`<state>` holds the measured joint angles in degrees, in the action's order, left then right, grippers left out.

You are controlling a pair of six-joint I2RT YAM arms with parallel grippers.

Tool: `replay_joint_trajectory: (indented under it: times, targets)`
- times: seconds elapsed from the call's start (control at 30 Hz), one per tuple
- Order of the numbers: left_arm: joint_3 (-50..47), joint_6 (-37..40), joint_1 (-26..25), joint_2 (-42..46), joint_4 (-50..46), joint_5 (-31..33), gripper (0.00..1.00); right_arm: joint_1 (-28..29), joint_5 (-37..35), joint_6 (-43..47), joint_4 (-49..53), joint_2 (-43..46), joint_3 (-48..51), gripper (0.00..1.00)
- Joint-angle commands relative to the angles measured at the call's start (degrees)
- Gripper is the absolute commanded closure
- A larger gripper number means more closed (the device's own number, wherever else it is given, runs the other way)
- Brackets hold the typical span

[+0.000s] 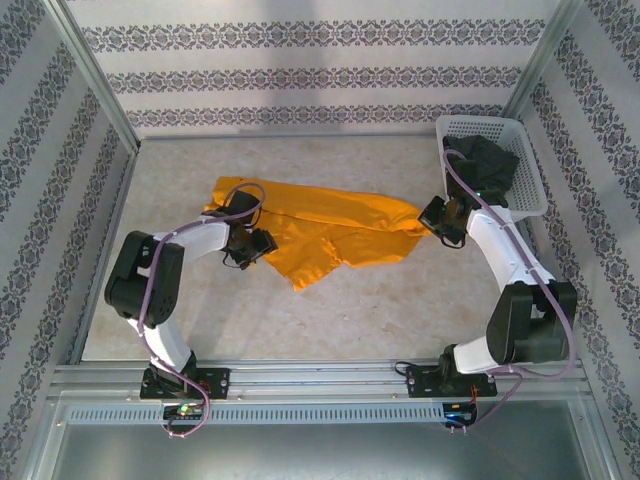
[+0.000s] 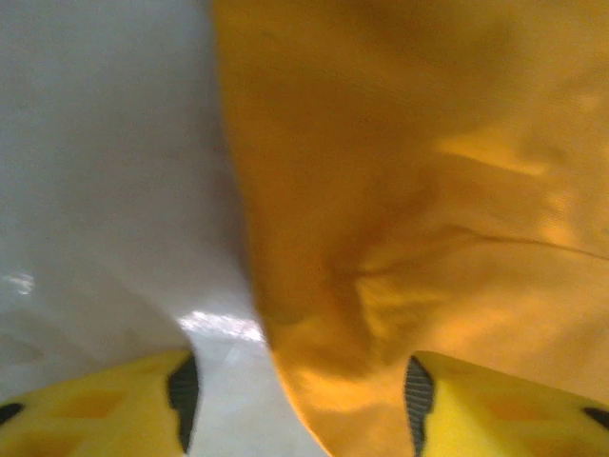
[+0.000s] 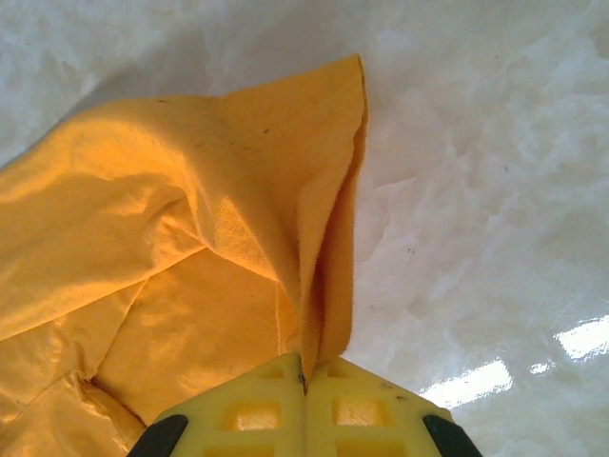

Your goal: Fold and stack the t-shirts

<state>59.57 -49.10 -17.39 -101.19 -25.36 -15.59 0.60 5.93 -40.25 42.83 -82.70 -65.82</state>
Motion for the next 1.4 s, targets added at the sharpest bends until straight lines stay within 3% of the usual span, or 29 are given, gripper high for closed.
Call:
replay_joint_trajectory:
  times: [0.0, 0.07, 0.13, 0.2, 0.23, 0.6, 0.97, 1.17, 1.37]
  targets:
    - [2.6, -3.3, -1.3, -3.7, 7.9, -2.3, 0.51, 0.1, 0.6, 0.5, 0.3, 2.4, 1.0, 1.0]
    - [3.7, -4.7, -1.4, -5.4, 11.0, -2.7, 0.6, 0.1, 0.7, 0.4, 0.1, 2.8, 1.5, 1.0]
    - [5.0, -6.1, -1.4, -6.1, 13.4, -2.5, 0.75, 0.1, 0.8, 0.4, -0.1, 3.2, 1.9, 1.0]
    - [5.9, -7.7, -1.4, -5.1, 15.0, -1.9, 0.97, 0.1, 0.8, 0.4, -0.2, 3.5, 1.8, 1.0]
    - [6.3, -8.1, -1.4, -4.0, 15.1, -1.1, 1.0, 0.1, 0.7, 0.4, -0.3, 3.7, 1.6, 1.0]
    - [3.9, -7.1, 2.5, 25.3, 6.3, 7.0, 1.0, -0.2, -1.9, 0.3, -3.2, 9.0, -9.3, 1.0]
    - [8.0, 0.5, 3.0, 55.9, 6.5, 24.7, 1.0, -0.2, -14.5, -2.0, -13.6, 30.4, -7.3, 1.0]
    - [18.3, 3.8, 3.0, 55.4, 7.6, 28.1, 1.0, -0.2, -17.5, -1.7, -13.6, 30.9, -12.6, 1.0]
    - [24.4, 7.1, 3.2, 45.2, 12.1, 31.3, 1.0, -0.2, -18.6, -0.7, -17.6, 20.4, -18.5, 1.0]
